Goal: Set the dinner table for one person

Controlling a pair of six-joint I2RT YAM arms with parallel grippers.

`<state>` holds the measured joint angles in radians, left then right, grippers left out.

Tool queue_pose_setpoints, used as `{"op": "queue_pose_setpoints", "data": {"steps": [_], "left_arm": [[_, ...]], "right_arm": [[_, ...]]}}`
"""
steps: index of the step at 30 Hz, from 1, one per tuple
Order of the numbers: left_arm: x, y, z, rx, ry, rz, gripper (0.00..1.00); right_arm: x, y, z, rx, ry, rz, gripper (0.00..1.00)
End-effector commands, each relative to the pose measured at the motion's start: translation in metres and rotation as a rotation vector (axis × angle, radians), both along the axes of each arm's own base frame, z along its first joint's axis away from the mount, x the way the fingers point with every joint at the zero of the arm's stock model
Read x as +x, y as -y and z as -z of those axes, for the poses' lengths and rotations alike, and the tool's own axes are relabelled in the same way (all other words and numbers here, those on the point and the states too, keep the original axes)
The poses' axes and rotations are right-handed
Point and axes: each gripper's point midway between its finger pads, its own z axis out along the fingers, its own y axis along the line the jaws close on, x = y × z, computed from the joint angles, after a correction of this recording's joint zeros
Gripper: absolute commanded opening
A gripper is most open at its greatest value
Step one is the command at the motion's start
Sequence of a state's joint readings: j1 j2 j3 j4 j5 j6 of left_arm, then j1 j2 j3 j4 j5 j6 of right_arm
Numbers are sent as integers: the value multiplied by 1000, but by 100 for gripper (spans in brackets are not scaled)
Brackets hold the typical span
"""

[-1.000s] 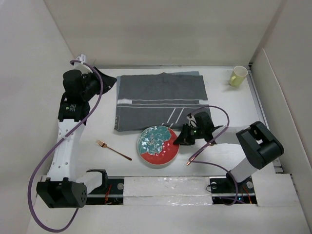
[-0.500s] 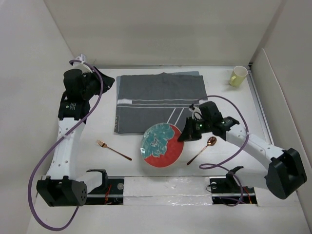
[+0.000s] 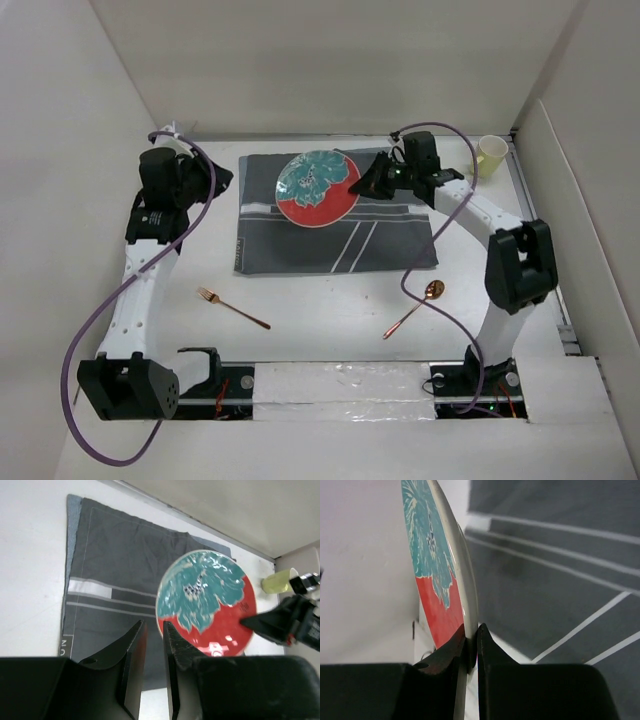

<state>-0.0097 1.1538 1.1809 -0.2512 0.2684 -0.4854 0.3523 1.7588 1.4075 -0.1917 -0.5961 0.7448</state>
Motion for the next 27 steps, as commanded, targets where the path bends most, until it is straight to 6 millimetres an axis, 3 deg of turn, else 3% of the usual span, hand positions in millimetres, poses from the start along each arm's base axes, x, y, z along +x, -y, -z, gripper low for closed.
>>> {"op": "queue_pose_setpoints", "data": {"steps": [1,4,9,15,24,25,26,27], "left_arm": [[-8,-4,-13,22,70,-4,18],[-11,-2,-6,18,60,3,18],[-11,-1,4,18,39,13,18],[-9,-1,9,19,29,14,18],[-9,-2,24,23,-3,9,17],[-9,-2,25,23,-6,9,17],[-9,-2,25,23,-6,9,17],[-8,-3,26,28,-9,8,17]], "right_arm": [[33,-12,-59,154,119,23,0],[52,-11,-54,171,116,61,0],[69,-5,-7,124,31,125,0],[57,7,55,81,-73,167,0],[32,19,124,-6,-217,189,0],[28,21,131,-18,-233,199,7],[27,22,131,-20,-234,198,7],[25,25,135,-35,-246,211,18]]}}
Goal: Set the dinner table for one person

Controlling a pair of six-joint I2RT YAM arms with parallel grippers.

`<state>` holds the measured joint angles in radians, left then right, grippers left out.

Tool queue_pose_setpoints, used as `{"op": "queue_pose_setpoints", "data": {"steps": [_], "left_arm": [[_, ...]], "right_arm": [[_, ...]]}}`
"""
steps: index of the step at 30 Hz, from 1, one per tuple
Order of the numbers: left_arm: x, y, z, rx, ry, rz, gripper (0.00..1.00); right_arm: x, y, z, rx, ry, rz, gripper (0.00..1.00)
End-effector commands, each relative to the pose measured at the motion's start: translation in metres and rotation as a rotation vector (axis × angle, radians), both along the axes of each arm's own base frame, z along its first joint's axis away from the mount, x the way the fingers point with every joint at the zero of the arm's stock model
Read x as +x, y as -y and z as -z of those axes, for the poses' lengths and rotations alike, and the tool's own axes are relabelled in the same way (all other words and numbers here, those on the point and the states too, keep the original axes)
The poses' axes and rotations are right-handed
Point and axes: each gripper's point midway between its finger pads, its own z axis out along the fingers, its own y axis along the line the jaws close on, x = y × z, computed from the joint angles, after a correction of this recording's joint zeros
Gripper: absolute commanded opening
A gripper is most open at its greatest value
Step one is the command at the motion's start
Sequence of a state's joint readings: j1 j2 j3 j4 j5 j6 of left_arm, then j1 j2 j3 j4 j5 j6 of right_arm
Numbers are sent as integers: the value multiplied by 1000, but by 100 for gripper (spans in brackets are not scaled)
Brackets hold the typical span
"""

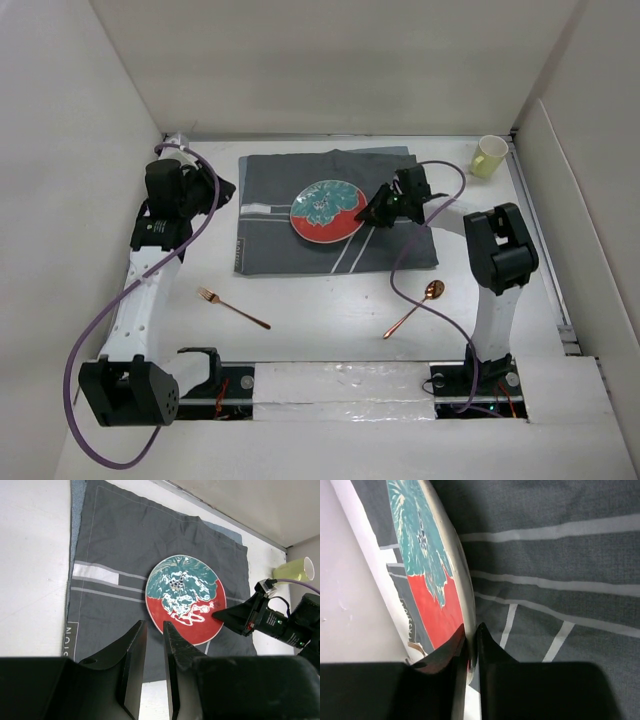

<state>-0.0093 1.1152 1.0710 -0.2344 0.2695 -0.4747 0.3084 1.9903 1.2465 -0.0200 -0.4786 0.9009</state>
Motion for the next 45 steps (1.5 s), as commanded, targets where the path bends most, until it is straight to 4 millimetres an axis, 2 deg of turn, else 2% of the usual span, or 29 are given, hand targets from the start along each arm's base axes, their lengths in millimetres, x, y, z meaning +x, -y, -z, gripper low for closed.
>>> {"op": "queue_pose_setpoints", "data": {"steps": [1,3,6,7,10,14,16,17,18,19,20,21,22,23,24,25,26,28,29,33,34,35,36,37,38,39,41,43,45], "left_arm": [[5,-2,-5,20,36,10,17],[4,2,-6,43,34,38,17],[6,7,-8,111,16,26,17],[6,20,-7,139,11,57,18],[6,28,3,179,-15,47,20],[1,26,30,186,-75,44,21],[-5,24,49,199,-123,47,20],[-7,21,56,212,-140,42,20],[-11,28,62,234,-148,56,20],[-10,29,66,274,-153,38,20],[-10,31,69,324,-160,14,20],[-8,56,68,351,-156,69,20],[-7,68,65,363,-150,81,20],[-5,74,61,384,-146,72,20],[0,87,42,370,-103,81,20],[-2,106,38,366,-84,120,20],[-2,117,26,334,-54,141,21],[-7,128,20,294,-39,187,22],[-12,135,17,264,-31,226,22],[-38,134,18,229,-18,290,23],[-45,132,10,220,6,304,24],[-51,129,10,248,11,331,25],[-53,126,9,266,16,331,26],[-57,121,3,289,33,328,26],[-62,118,2,379,54,306,26],[-64,118,-4,418,80,294,27],[-66,117,-5,495,92,258,28],[-72,138,-11,485,123,286,30],[-70,148,-15,438,144,295,32]], "right_arm": [[2,-1,-13,8,57,-8,24],[0,6,-15,-35,52,7,40],[-1,14,-26,-89,77,8,51],[-2,16,-29,-107,93,-2,53],[-2,26,-46,-127,124,5,59],[4,54,-68,-164,173,34,62],[6,77,-78,-206,196,73,43],[7,87,-82,-224,202,96,31],[9,100,-85,-250,210,134,12],[10,122,-91,-268,222,183,3],[15,138,-94,-292,232,233,0],[18,152,-98,-301,237,269,0],[23,176,-102,-313,242,323,0],[31,187,-116,-318,274,356,0],[34,201,-121,-344,269,390,0],[38,212,-128,-370,275,406,0],[46,242,-141,-432,268,484,0],[54,263,-156,-494,260,557,0],[57,285,-162,-540,254,622,0],[72,334,-176,-637,208,770,0],[74,345,-178,-647,195,809,0],[77,349,-179,-662,188,825,1],[75,360,-178,-693,160,851,9],[87,366,-184,-702,164,871,14],[81,378,-180,-741,109,895,20],[85,381,-181,-752,99,908,31],[95,392,-179,-761,82,934,41],[99,407,-165,-768,55,978,52],[109,406,-164,-740,85,979,56]]}}
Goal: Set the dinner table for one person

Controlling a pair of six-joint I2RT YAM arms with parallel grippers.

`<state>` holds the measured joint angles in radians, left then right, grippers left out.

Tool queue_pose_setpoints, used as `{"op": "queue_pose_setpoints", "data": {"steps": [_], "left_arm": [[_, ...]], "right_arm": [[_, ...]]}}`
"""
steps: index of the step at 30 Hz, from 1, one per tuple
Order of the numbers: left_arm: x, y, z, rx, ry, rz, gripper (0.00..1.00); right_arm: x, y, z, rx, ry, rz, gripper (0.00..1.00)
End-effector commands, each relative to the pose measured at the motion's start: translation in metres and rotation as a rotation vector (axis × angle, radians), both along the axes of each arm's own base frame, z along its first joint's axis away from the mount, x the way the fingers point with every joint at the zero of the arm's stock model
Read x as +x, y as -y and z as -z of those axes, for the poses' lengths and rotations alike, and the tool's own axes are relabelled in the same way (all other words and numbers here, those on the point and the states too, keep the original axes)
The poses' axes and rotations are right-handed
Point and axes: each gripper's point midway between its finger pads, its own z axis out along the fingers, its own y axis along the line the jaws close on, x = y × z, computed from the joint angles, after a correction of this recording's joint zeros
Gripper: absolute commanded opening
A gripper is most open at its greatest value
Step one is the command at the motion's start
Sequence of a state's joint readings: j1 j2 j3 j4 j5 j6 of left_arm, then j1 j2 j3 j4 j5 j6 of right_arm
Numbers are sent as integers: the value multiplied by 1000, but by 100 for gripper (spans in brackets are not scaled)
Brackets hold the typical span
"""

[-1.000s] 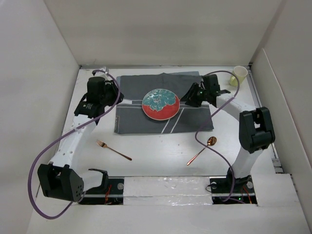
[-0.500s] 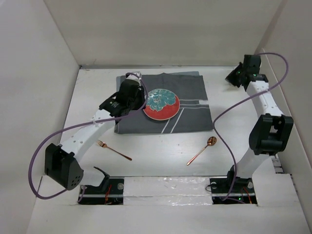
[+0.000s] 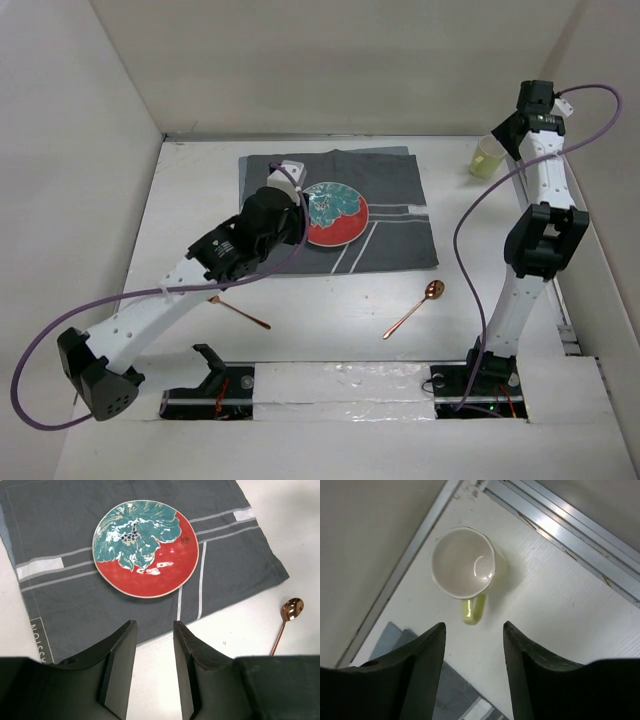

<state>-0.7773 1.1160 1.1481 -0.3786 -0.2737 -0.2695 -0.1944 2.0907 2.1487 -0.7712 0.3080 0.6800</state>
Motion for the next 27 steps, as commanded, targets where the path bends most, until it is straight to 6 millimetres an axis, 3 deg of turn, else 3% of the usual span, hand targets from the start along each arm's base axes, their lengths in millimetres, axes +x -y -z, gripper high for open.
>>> {"op": "queue_pose_setpoints", "data": {"steps": [1,6,14,16,17,18,21,24,27], "left_arm": [[12,5,-14,-19,63,-42,33],[20,36,-12,-49,7,25,34],[38,43,-6,-14,2,-16,34],[40,43,-5,-8,0,-23,34],[40,42,-4,-2,-1,-30,34],[41,42,-4,0,-2,-32,34],[42,39,-4,3,-7,-38,34],[47,36,-4,-1,-13,-37,34],[51,35,-8,-9,-8,-33,34]], "right_arm": [[-2,20,4,-2,-3,80,56],[21,31,26,3,17,94,57],[46,32,81,38,-32,82,58],[48,30,98,66,-44,88,53],[49,30,99,67,-42,94,45],[47,32,102,60,-49,109,27],[44,33,85,28,7,135,2],[41,28,46,-2,106,138,0],[47,4,0,-29,202,73,0]]}}
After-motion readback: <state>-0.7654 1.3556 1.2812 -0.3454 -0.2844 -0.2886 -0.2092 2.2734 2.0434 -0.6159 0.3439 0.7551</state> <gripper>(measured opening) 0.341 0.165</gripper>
